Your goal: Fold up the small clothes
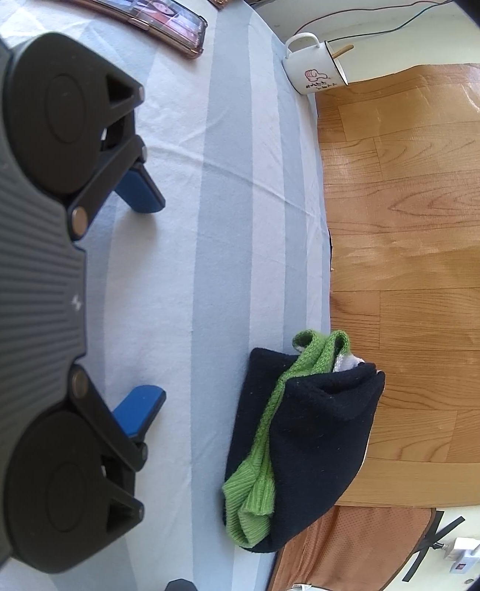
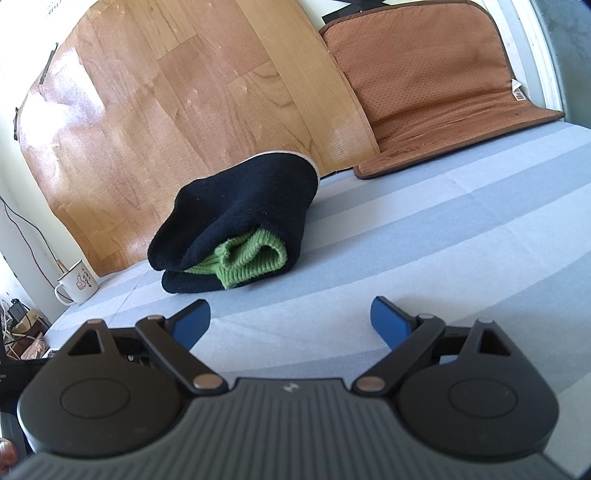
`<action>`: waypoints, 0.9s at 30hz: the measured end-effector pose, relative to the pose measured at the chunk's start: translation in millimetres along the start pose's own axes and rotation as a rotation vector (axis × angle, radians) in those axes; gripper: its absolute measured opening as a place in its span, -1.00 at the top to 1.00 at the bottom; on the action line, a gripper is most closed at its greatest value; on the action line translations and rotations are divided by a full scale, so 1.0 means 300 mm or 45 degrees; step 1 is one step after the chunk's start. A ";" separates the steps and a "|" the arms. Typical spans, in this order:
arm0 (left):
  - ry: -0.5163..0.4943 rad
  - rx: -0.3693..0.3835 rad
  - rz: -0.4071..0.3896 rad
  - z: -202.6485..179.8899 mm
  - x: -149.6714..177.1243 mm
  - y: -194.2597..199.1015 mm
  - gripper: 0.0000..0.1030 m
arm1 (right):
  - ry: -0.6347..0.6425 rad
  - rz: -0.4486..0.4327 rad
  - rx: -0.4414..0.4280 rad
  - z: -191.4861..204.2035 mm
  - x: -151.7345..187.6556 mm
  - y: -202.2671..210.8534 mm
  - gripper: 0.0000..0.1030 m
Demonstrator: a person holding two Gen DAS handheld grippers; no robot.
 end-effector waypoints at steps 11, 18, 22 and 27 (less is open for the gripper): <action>-0.001 0.001 0.000 0.000 0.000 0.000 -1.00 | 0.002 0.002 -0.005 0.001 -0.002 -0.003 -0.89; -0.008 0.005 0.000 0.002 -0.003 -0.003 -1.00 | 0.008 0.004 -0.002 0.003 -0.003 -0.003 -0.89; -0.009 0.007 -0.001 0.001 -0.001 -0.002 -1.00 | 0.011 0.005 -0.002 0.004 -0.003 -0.003 -0.89; -0.011 0.010 -0.001 0.001 -0.001 -0.001 -1.00 | 0.014 0.006 0.000 0.004 -0.002 -0.003 -0.89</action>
Point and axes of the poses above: each gripper's, at about its wrist camera, not at the fingertips, and y roughly against the way its jaws point, z to its left, x to its underside, the point moved 7 cm from there along -y, roughly the way its jaws point, and after that the axes turned 7 degrees about z, right-handed, at the moved point
